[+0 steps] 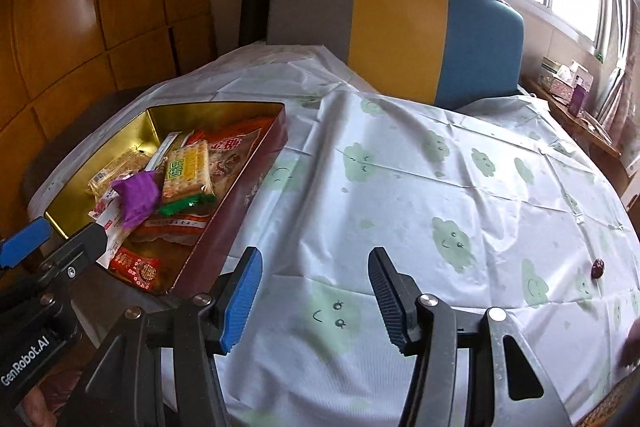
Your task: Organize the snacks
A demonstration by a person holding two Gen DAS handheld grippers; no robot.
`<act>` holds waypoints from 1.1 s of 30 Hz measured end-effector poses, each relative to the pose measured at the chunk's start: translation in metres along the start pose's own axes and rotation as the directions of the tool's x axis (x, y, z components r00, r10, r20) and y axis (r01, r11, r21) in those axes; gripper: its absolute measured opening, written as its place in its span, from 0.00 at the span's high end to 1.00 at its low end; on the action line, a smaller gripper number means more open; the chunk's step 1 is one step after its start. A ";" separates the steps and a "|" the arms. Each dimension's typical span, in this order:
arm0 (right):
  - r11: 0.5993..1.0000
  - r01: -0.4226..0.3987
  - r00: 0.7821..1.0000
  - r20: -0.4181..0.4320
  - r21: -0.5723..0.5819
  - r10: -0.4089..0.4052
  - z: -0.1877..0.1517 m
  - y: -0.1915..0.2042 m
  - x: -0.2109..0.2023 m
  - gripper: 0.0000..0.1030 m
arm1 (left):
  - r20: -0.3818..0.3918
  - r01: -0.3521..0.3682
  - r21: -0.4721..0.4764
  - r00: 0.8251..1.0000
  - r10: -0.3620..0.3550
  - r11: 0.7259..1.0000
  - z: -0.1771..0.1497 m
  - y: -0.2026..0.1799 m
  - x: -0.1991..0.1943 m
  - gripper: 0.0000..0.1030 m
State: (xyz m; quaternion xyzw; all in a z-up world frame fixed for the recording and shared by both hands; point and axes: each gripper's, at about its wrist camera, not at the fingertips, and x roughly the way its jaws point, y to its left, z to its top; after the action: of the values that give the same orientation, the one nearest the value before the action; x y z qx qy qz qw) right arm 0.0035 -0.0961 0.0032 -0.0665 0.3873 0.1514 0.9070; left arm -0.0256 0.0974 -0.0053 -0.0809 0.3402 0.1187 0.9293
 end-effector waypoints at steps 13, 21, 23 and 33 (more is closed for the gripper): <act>1.000 0.002 1.000 -0.002 -0.023 -0.002 -0.006 0.005 -0.003 0.45 | -0.006 -0.020 -0.036 1.000 0.020 0.999 0.000 0.009 0.000 0.25; 0.999 -0.008 1.000 0.004 -0.048 0.008 -0.006 0.013 -0.003 0.45 | -0.004 -0.029 -0.055 1.000 0.029 0.998 0.002 0.015 0.000 0.25; 0.999 -0.011 1.000 0.000 -0.049 0.011 -0.007 0.014 -0.003 0.45 | -0.002 -0.032 -0.059 0.999 0.032 0.998 0.002 0.017 0.000 0.25; 0.999 -0.017 1.000 0.000 -0.052 0.018 -0.008 0.015 -0.002 0.45 | 0.004 -0.037 -0.065 0.999 0.037 0.997 0.004 0.020 -0.002 0.25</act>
State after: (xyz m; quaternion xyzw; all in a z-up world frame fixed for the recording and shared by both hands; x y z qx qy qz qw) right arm -0.0081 -0.0840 -0.0008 -0.0864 0.3835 0.1693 0.9038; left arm -0.0302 0.1173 -0.0025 -0.1046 0.3352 0.1471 0.9247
